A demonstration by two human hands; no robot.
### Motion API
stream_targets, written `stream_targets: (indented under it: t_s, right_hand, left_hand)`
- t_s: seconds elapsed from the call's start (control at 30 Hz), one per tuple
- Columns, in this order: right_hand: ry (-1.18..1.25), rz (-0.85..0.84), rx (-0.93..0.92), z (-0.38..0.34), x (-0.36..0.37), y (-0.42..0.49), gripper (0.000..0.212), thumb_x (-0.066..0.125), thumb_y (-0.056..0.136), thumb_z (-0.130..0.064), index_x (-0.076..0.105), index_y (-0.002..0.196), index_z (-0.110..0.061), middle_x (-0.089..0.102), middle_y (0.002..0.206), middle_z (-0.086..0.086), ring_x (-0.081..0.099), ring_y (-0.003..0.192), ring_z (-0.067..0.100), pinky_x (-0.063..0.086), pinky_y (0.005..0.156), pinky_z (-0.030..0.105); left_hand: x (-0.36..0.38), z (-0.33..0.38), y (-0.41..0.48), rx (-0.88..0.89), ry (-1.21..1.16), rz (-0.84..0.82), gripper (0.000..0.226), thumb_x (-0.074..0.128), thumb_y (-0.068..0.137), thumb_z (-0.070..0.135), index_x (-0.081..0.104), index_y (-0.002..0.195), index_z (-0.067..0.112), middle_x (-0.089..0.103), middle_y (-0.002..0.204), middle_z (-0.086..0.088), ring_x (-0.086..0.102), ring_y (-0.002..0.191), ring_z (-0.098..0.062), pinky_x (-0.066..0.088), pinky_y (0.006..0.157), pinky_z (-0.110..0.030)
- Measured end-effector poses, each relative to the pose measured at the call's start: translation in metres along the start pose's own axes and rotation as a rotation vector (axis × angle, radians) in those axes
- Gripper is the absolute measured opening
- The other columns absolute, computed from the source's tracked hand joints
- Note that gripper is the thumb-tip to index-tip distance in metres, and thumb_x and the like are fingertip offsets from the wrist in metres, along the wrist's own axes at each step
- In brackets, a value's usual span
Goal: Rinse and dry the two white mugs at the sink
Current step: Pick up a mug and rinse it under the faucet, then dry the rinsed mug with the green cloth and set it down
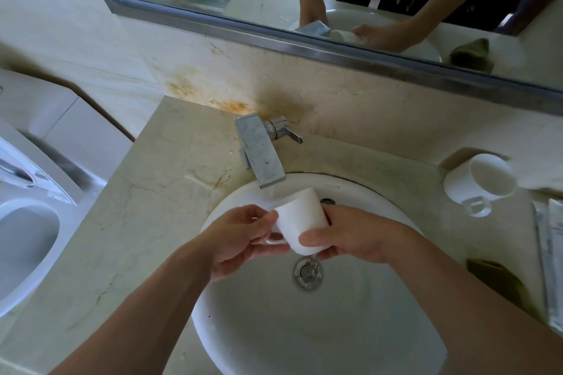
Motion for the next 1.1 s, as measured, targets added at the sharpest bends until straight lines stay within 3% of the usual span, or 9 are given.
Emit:
stream_targets:
  t_s: [0.07, 0.17, 0.27, 0.57, 0.67, 0.77, 0.87, 0.97, 1.1]
  right_hand:
    - [-0.036, 0.036, -0.031, -0.009, -0.011, -0.002, 0.063, 0.088, 0.085, -0.033, 0.06, 0.141, -0.024, 0.073, 0.134, -0.003, 0.072, 0.121, 0.019, 0.059, 0.105, 0.049]
    - [-0.156, 0.323, -0.201, -0.054, -0.037, -0.011, 0.079, 0.089, 0.075, -0.055, 0.06, 0.142, -0.024, 0.066, 0.139, -0.009, 0.066, 0.123, 0.011, 0.057, 0.104, 0.043]
    - [-0.258, 0.561, -0.373, -0.105, -0.04, -0.019, 0.064, 0.075, 0.092, -0.047, 0.053, 0.148, -0.023, 0.056, 0.14, -0.014, 0.057, 0.128, 0.009, 0.049, 0.106, 0.037]
    - [-0.552, 0.63, -0.383, -0.127, -0.016, -0.009, 0.049, 0.057, 0.095, -0.015, 0.056, 0.144, -0.011, 0.054, 0.146, 0.012, 0.057, 0.125, 0.025, 0.045, 0.102, 0.033]
    - [-0.408, 0.525, -0.336, -0.104, -0.021, -0.02, 0.071, 0.061, 0.097, -0.023, 0.034, 0.163, -0.022, 0.045, 0.165, 0.002, 0.043, 0.151, 0.022, 0.038, 0.121, 0.037]
    - [-0.329, 0.632, -0.163, -0.055, -0.039, -0.042, 0.072, 0.066, 0.098, -0.041, 0.038, 0.16, -0.017, 0.056, 0.152, 0.004, 0.053, 0.142, 0.024, 0.044, 0.107, 0.033]
    - [-0.117, 0.578, 0.018, -0.002, -0.033, -0.057, 0.084, 0.07, 0.088, -0.059, 0.044, 0.157, -0.019, 0.057, 0.144, -0.001, 0.061, 0.128, 0.025, 0.057, 0.102, 0.043]
    - [-0.058, 0.573, 0.087, 0.022, -0.032, -0.066, 0.078, 0.068, 0.086, -0.061, 0.052, 0.147, -0.015, 0.063, 0.134, 0.004, 0.066, 0.111, 0.024, 0.064, 0.088, 0.046]
    - [-0.184, 0.649, 0.122, 0.034, -0.039, -0.087, 0.07, 0.065, 0.093, -0.054, 0.053, 0.145, -0.009, 0.065, 0.137, 0.01, 0.058, 0.101, 0.022, 0.049, 0.072, 0.031]
  left_hand:
    - [0.002, -0.001, 0.002, 0.064, 0.018, 0.008, 0.018, 0.064, 0.102, 0.011, 0.059, 0.088, 0.0, 0.061, 0.083, -0.02, 0.075, 0.085, -0.03, 0.066, 0.088, -0.048]
    - [-0.001, 0.002, 0.006, 0.175, 0.037, 0.094, 0.023, 0.061, 0.103, 0.007, 0.057, 0.082, 0.001, 0.059, 0.068, -0.015, 0.074, 0.068, -0.027, 0.067, 0.086, -0.043]
    - [0.004, 0.008, 0.006, 0.258, 0.081, 0.151, 0.021, 0.061, 0.104, 0.003, 0.054, 0.084, 0.002, 0.059, 0.062, -0.011, 0.072, 0.058, -0.023, 0.064, 0.091, -0.046]
    - [0.015, 0.01, 0.009, 0.252, -0.027, 0.255, 0.025, 0.065, 0.103, 0.01, 0.055, 0.082, 0.003, 0.056, 0.066, -0.015, 0.066, 0.062, -0.024, 0.067, 0.079, -0.042]
    - [0.025, 0.003, 0.009, 0.179, -0.106, 0.261, 0.026, 0.064, 0.103, 0.008, 0.054, 0.08, 0.003, 0.05, 0.064, -0.011, 0.062, 0.055, -0.018, 0.068, 0.077, -0.043]
    - [0.039, -0.015, 0.015, -0.019, -0.338, 0.228, 0.018, 0.063, 0.103, 0.004, 0.061, 0.086, -0.002, 0.047, 0.062, -0.009, 0.055, 0.055, -0.014, 0.069, 0.067, -0.043]
    - [0.066, -0.039, 0.015, -0.286, -0.598, 0.134, 0.014, 0.061, 0.102, 0.002, 0.068, 0.108, -0.009, 0.055, 0.091, -0.014, 0.06, 0.1, -0.011, 0.065, 0.048, -0.043]
    - [0.086, -0.064, 0.016, -0.401, -0.722, 0.086, 0.03, 0.065, 0.091, -0.003, 0.07, 0.12, -0.012, 0.054, 0.13, -0.015, 0.054, 0.128, -0.004, 0.066, 0.052, -0.046]
    - [0.11, -0.093, 0.014, -0.432, -0.535, -0.001, 0.043, 0.071, 0.098, 0.017, 0.065, 0.137, 0.0, 0.065, 0.12, -0.008, 0.062, 0.091, -0.012, 0.065, 0.054, -0.033]
Point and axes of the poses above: each hand's wrist, its own y-axis towards the middle knuckle, its own x-axis out of the palm, z = x × y, the point moved 8 cm from there along y, towards the middle knuckle
